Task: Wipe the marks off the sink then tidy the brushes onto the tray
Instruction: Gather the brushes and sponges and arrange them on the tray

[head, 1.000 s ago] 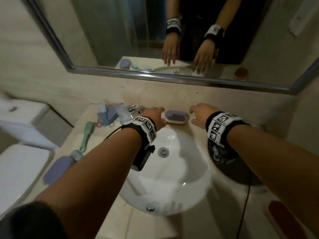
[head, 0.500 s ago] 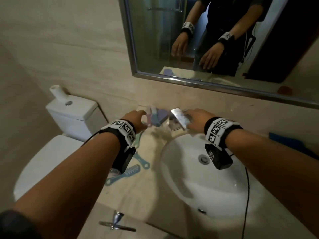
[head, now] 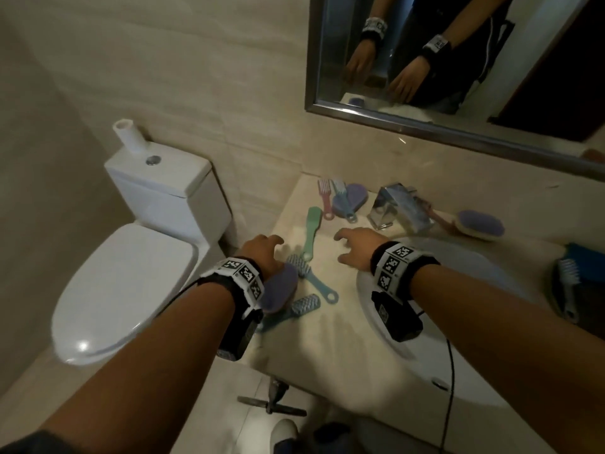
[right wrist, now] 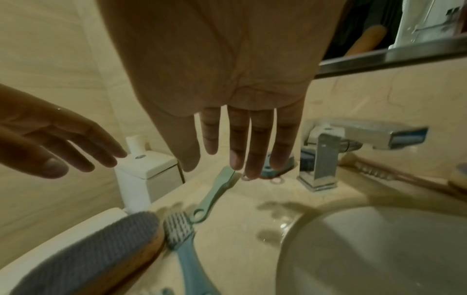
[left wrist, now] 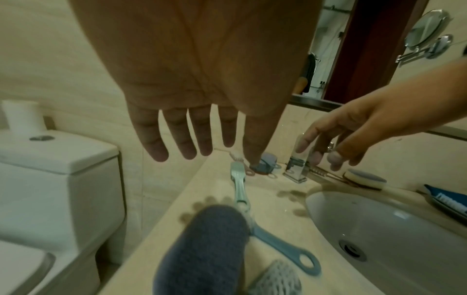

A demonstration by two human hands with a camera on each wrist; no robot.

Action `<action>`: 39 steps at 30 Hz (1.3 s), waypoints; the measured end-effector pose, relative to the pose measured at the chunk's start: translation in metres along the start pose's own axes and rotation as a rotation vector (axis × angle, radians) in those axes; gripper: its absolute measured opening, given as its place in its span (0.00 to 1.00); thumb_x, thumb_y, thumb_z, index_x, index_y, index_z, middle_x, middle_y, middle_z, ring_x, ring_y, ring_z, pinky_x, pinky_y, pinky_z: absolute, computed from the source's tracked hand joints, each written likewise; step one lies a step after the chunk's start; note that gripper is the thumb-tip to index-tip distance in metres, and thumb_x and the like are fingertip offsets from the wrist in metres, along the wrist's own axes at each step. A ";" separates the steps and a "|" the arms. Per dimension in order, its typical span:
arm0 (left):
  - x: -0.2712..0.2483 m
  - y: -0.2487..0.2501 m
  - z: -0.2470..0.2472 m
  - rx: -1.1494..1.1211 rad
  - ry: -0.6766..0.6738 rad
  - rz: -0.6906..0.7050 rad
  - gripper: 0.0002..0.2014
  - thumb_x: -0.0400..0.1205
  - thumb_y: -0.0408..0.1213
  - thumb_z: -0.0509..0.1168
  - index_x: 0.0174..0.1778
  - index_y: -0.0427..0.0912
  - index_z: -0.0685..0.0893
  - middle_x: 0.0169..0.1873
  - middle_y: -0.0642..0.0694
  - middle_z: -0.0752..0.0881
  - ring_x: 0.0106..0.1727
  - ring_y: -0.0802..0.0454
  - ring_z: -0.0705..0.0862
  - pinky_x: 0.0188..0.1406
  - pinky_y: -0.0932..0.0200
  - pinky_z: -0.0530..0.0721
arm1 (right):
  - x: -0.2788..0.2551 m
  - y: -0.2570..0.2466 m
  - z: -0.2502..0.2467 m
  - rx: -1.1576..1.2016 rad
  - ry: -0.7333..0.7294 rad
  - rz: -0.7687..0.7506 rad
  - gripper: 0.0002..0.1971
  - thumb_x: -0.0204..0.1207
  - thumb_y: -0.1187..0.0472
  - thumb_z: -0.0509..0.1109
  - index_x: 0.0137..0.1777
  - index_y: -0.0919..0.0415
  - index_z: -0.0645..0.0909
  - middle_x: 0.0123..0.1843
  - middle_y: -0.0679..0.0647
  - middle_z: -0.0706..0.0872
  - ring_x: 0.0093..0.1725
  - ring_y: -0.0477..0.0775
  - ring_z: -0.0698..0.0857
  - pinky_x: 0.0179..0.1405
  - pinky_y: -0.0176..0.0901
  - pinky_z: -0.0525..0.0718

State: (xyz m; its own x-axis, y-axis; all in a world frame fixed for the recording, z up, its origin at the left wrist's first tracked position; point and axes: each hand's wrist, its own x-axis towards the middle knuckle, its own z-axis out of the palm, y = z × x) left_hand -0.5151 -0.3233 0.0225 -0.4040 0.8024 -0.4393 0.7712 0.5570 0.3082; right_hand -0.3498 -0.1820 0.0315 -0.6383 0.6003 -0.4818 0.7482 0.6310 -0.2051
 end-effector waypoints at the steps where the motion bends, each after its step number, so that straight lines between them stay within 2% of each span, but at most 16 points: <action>1: 0.000 -0.002 0.007 -0.019 0.001 0.013 0.25 0.80 0.42 0.66 0.74 0.46 0.71 0.69 0.37 0.74 0.69 0.37 0.75 0.68 0.49 0.73 | 0.005 -0.002 0.007 0.005 -0.017 0.003 0.25 0.76 0.51 0.67 0.73 0.50 0.68 0.69 0.59 0.77 0.65 0.61 0.79 0.64 0.53 0.80; 5: -0.010 0.001 0.041 -0.111 0.003 0.116 0.17 0.81 0.36 0.63 0.65 0.38 0.78 0.62 0.36 0.77 0.65 0.37 0.76 0.64 0.51 0.73 | 0.023 -0.005 0.039 0.014 -0.089 -0.013 0.25 0.76 0.52 0.68 0.72 0.50 0.68 0.68 0.58 0.78 0.65 0.60 0.79 0.65 0.52 0.79; 7: -0.015 0.002 0.061 -0.163 -0.010 0.197 0.15 0.79 0.34 0.64 0.61 0.36 0.81 0.62 0.36 0.78 0.66 0.37 0.76 0.65 0.54 0.72 | 0.028 -0.006 0.052 0.024 -0.109 -0.022 0.24 0.76 0.54 0.68 0.72 0.51 0.69 0.67 0.58 0.79 0.64 0.60 0.79 0.64 0.52 0.79; 11: -0.014 0.003 0.090 -0.095 -0.104 0.193 0.23 0.81 0.36 0.64 0.74 0.43 0.73 0.73 0.44 0.73 0.74 0.45 0.70 0.73 0.60 0.62 | 0.035 -0.006 0.076 0.077 -0.109 -0.048 0.22 0.76 0.58 0.68 0.70 0.52 0.71 0.66 0.58 0.78 0.63 0.60 0.79 0.64 0.51 0.79; 14: -0.013 0.008 0.103 -0.073 -0.073 0.232 0.26 0.83 0.36 0.61 0.79 0.48 0.66 0.79 0.46 0.66 0.78 0.48 0.66 0.75 0.62 0.57 | 0.039 -0.002 0.091 0.118 -0.083 -0.062 0.20 0.75 0.58 0.69 0.67 0.53 0.74 0.64 0.58 0.77 0.62 0.60 0.78 0.64 0.53 0.79; 17: -0.015 0.016 0.117 0.019 -0.056 0.277 0.26 0.85 0.34 0.56 0.80 0.49 0.62 0.80 0.46 0.62 0.79 0.46 0.64 0.76 0.56 0.62 | 0.040 0.003 0.104 0.118 -0.055 -0.073 0.16 0.74 0.59 0.70 0.61 0.53 0.76 0.60 0.58 0.78 0.59 0.60 0.79 0.59 0.51 0.80; 21: -0.013 0.024 0.125 0.176 -0.017 0.266 0.26 0.84 0.35 0.55 0.80 0.50 0.61 0.79 0.45 0.65 0.78 0.44 0.66 0.73 0.48 0.67 | 0.039 0.007 0.115 0.146 0.003 -0.099 0.14 0.73 0.63 0.69 0.58 0.54 0.77 0.55 0.59 0.79 0.55 0.61 0.80 0.52 0.49 0.79; 25: -0.008 0.028 0.123 0.262 0.027 0.215 0.23 0.85 0.37 0.53 0.78 0.50 0.63 0.74 0.44 0.70 0.73 0.42 0.71 0.71 0.48 0.66 | 0.036 0.015 0.111 0.116 -0.018 -0.070 0.13 0.74 0.65 0.68 0.57 0.55 0.77 0.55 0.58 0.81 0.53 0.61 0.81 0.51 0.49 0.81; 29: -0.004 0.030 0.127 0.293 0.013 0.188 0.19 0.86 0.37 0.52 0.75 0.46 0.66 0.69 0.42 0.73 0.68 0.41 0.74 0.67 0.48 0.68 | 0.028 0.031 0.109 0.077 -0.032 -0.009 0.12 0.74 0.65 0.67 0.56 0.54 0.76 0.55 0.56 0.83 0.50 0.59 0.83 0.47 0.47 0.82; 32: -0.005 0.032 0.130 0.271 -0.003 0.187 0.19 0.86 0.36 0.53 0.74 0.45 0.65 0.68 0.40 0.72 0.67 0.41 0.74 0.66 0.48 0.70 | 0.029 0.029 0.106 0.098 -0.021 -0.019 0.14 0.74 0.64 0.68 0.60 0.56 0.76 0.58 0.57 0.81 0.55 0.59 0.82 0.53 0.49 0.82; 34: -0.005 0.031 0.132 0.258 -0.007 0.189 0.20 0.86 0.36 0.53 0.75 0.44 0.64 0.68 0.40 0.71 0.66 0.40 0.73 0.63 0.48 0.72 | 0.035 0.019 0.105 0.153 0.059 -0.043 0.15 0.75 0.61 0.67 0.61 0.55 0.76 0.59 0.56 0.80 0.58 0.59 0.81 0.55 0.50 0.81; 36: -0.006 0.028 0.133 0.213 0.010 0.192 0.22 0.84 0.37 0.57 0.76 0.45 0.63 0.67 0.40 0.72 0.65 0.40 0.73 0.60 0.48 0.74 | 0.041 0.006 0.107 0.195 0.118 -0.081 0.16 0.75 0.56 0.67 0.63 0.54 0.75 0.60 0.57 0.79 0.59 0.59 0.80 0.56 0.51 0.81; 39: -0.009 0.022 0.134 0.101 0.038 0.223 0.28 0.79 0.42 0.64 0.75 0.47 0.65 0.63 0.42 0.74 0.60 0.41 0.74 0.56 0.47 0.78 | 0.049 -0.008 0.113 0.210 0.109 -0.090 0.21 0.74 0.52 0.70 0.66 0.54 0.73 0.63 0.56 0.77 0.61 0.59 0.79 0.59 0.51 0.80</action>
State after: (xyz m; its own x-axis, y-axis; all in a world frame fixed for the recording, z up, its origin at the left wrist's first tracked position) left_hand -0.4287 -0.3466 -0.0798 -0.2350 0.9115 -0.3376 0.8879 0.3427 0.3071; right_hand -0.3662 -0.2131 -0.0869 -0.7112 0.6032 -0.3610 0.7014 0.5752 -0.4209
